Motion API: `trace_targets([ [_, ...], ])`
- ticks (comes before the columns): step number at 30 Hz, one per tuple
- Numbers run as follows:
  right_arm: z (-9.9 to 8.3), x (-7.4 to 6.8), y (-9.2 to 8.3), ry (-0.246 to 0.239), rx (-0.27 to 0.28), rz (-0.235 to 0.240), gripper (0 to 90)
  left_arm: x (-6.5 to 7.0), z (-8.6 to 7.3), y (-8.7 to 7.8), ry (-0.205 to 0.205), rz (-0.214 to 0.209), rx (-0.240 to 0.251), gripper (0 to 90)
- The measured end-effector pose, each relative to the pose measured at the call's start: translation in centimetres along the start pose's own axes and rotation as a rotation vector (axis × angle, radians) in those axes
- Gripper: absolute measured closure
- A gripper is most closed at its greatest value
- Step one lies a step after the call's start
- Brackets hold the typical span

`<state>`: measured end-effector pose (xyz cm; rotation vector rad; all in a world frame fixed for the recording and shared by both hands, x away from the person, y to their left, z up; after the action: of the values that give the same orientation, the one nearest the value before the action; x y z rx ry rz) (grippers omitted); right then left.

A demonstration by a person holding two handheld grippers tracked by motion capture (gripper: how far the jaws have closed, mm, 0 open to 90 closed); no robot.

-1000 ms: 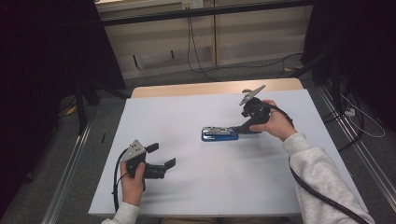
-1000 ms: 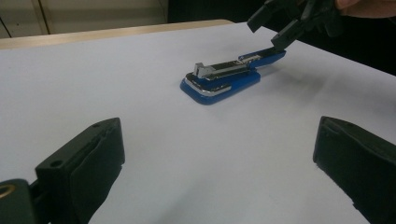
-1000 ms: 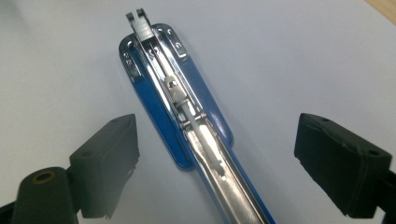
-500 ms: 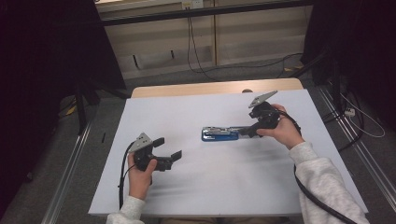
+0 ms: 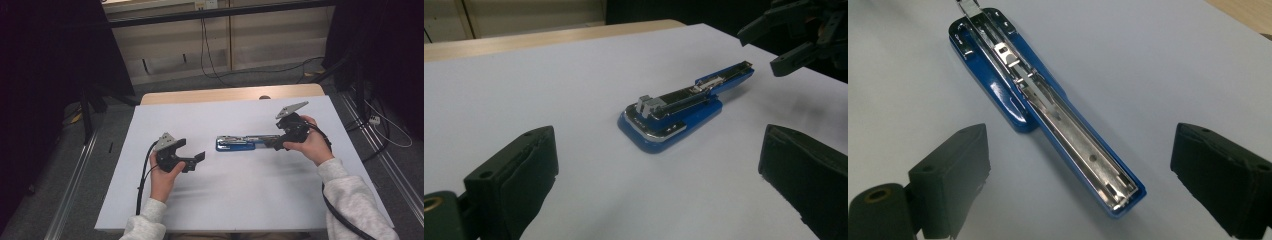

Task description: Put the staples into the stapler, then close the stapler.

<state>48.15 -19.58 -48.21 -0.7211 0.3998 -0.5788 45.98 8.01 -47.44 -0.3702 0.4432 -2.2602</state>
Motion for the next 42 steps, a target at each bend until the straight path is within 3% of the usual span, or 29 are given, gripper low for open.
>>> trace_targets([
  [7, -0.7, 0.4, -0.7, 0.037, 0.025, -0.015, 8.3, 0.2, 0.2, 1.1, 0.006, 0.018, -0.024, 3.3],
  [19, -1.6, 0.7, -1.2, 0.045, 0.032, -0.034, 8.4, 0.1, 0.6, 2.2, 0.002, 0.033, -0.035, 3.2],
  [23, -1.7, 0.8, -1.3, 0.046, 0.039, -0.046, 8.4, -0.4, 0.6, 2.8, -0.006, 0.067, -0.036, 3.6],
  [27, -2.0, 1.2, -1.6, 0.053, 0.035, -0.065, 8.8, -1.5, 0.5, 3.2, -0.051, 0.108, -0.038, 5.0],
  [28, -2.1, 1.3, -1.6, 0.058, 0.038, -0.067, 9.3, -1.9, 0.4, 3.3, -0.06, 0.128, -0.041, 7.3],
  [29, -2.3, 1.5, -1.7, 0.066, 0.032, -0.079, 11.1, -2.2, 0.3, 3.5, -0.054, 0.142, -0.045, 17.4],
  [30, -2.4, 1.6, -1.7, 0.069, 0.03, -0.082, 11.5, -2.5, 0.2, 3.6, -0.042, 0.16, -0.051, 21.3],
  [33, -2.6, 1.8, -1.7, 0.075, 0.033, -0.091, 17.0, -2.8, 0.1, 3.8, -0.033, 0.182, -0.055, 35.1],
  [35, -2.8, 1.9, -1.8, 0.073, 0.031, -0.097, 19.9, -3.1, -0.1, 4.0, -0.046, 0.195, -0.068, 37.5],
  [36, -3.0, 2.1, -2.0, 0.08, 0.025, -0.111, 24.8, -3.1, -0.1, 4.2, -0.044, 0.199, -0.074, 44.7],
  [37, -3.0, 2.1, -2.0, 0.08, 0.025, -0.111, 24.8, -3.1, -0.1, 4.4, -0.034, 0.208, -0.08, 44.7],
  [42, -3.6, 2.7, -2.5, 0.125, 0.033, -0.145, 32.7, -2.6, -0.1, 5.5, -0.052, 0.184, -0.101, 56.1],
])
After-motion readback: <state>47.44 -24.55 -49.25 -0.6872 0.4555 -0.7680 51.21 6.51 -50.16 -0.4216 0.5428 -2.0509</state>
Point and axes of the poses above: each handheld gripper's, and its own axes: y roughly forward along the jaws, z roughly out of its top, x roughly to its right, the point moved 10 cm from there along y, roughly forward along the jaws, and after that the axes turned 9 degrees about z, right-handed, at the moved point
